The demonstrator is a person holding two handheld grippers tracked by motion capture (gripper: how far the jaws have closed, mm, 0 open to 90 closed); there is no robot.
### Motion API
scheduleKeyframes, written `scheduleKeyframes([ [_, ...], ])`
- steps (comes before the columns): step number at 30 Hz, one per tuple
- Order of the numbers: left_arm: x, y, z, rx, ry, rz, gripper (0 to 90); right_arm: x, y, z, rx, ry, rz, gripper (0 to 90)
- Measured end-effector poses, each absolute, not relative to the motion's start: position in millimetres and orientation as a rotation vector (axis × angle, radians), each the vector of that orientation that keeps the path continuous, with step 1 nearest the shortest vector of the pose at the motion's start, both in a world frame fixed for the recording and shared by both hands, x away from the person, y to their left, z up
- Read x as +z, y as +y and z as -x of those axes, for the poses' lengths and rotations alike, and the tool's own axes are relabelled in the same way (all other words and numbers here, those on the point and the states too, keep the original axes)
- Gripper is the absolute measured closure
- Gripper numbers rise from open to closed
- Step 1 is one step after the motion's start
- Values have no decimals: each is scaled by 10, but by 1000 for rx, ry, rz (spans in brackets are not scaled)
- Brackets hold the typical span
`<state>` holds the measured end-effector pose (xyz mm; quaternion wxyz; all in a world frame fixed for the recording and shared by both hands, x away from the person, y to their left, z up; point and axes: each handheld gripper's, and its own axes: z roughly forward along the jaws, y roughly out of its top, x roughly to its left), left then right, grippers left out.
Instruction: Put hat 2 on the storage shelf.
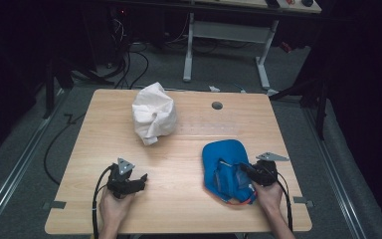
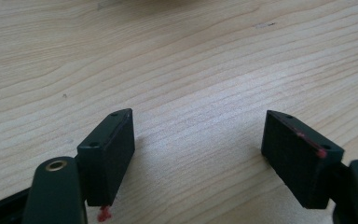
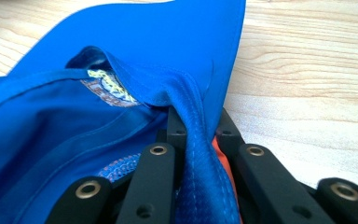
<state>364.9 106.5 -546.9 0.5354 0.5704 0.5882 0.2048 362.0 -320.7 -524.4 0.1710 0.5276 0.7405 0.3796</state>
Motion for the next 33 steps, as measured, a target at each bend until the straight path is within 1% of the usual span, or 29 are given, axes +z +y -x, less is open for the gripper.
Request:
scheduleKeyframes([
  [16, -5466, 1044, -3620, 493, 1408, -1353, 272, -5007, -3281, -3541, 1188, 2085, -1505, 829],
  [25, -5442, 987, -3548, 473, 1354, -1366, 276, -4775, -3209, -3552, 1267, 2104, -1444, 832],
  [33, -5335, 861, -3518, 455, 1293, -1377, 273, -4559, -3149, -3634, 1296, 2114, -1414, 832],
])
